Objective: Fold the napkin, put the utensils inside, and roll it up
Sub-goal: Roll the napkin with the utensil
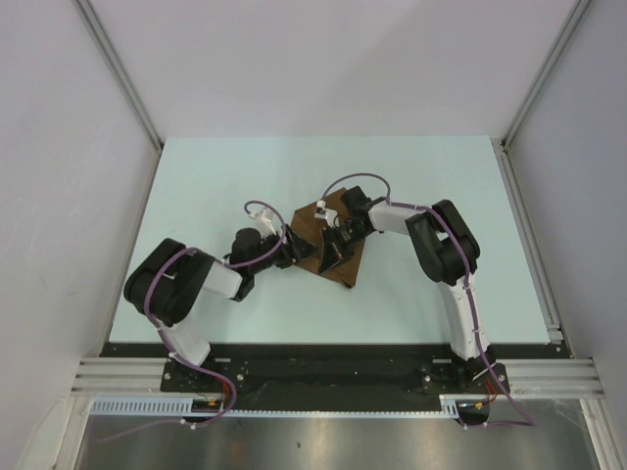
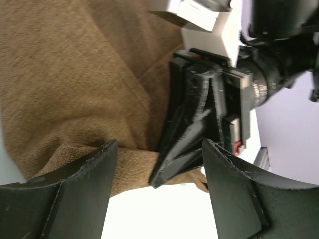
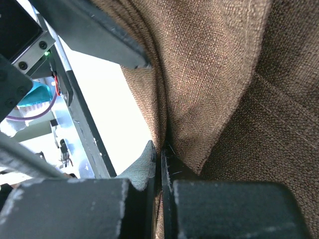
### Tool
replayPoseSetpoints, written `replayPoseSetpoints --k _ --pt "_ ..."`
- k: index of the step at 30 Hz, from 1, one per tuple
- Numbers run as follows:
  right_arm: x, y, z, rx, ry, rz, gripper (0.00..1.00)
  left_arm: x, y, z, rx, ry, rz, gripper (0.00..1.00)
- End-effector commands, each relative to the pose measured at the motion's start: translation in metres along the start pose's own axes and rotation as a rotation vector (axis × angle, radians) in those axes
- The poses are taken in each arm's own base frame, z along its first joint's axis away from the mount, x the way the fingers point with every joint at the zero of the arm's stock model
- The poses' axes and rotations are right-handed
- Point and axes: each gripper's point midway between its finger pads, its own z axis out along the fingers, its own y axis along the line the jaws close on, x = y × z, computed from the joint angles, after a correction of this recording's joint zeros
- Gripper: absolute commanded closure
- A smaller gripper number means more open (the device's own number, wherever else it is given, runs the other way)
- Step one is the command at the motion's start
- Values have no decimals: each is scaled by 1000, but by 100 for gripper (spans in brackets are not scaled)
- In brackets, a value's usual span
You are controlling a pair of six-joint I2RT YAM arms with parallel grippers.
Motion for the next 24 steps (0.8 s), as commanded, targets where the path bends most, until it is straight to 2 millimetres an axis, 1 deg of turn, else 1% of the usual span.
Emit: replayPoseSetpoints --k 1,5,6,7,8,10,11,12,13,14,16,17,18,19,20,21,22,23,24 --pt "19 -47 7 144 38 39 100 -7 14 5 -75 -28 49 26" --pt "16 -46 7 142 32 32 100 4 28 4 -114 3 53 27" --pt "14 -43 5 140 25 24 97 6 32 4 -127 7 56 27" --pt "13 -40 4 134 20 38 93 10 36 3 -140 22 52 27" --pt "11 -37 3 128 13 33 84 12 38 2 -151 24 51 27" --pt "4 -28 -2 116 -6 16 72 15 45 -1 -174 34 47 27" --pt "2 -24 -4 113 -14 10 69 17 47 -1 -182 38 46 27" --pt "-1 -21 -7 113 -25 0 61 18 48 -2 -187 40 43 27" --pt "-6 -16 -12 116 -41 -12 57 20 50 -2 -191 46 39 27" --pt "-7 -16 -15 125 -48 -11 52 22 51 -1 -190 51 36 27" --pt "-11 -17 -24 143 -73 -11 50 24 51 -2 -183 53 18 28" --pt "-15 -13 -32 147 -95 -19 48 26 53 -2 -187 54 13 28" --pt "-11 -14 -35 154 -100 -10 47 27 54 -3 -190 57 8 28" --pt "-11 -13 -39 159 -112 -10 47 28 55 -3 -194 56 7 28" --pt "-16 -9 -51 164 -146 -22 46 28 55 -3 -193 56 8 28" --pt "-10 -10 -53 167 -147 -17 45 28 56 -3 -194 56 7 28" --pt "-9 -10 -57 182 -159 -21 45 28 56 -3 -193 53 6 28" --pt "-11 -6 -65 193 -182 -37 45 29 56 -3 -193 53 4 28" --pt "-3 -10 -67 210 -176 -33 44 29 56 -3 -194 54 2 28"
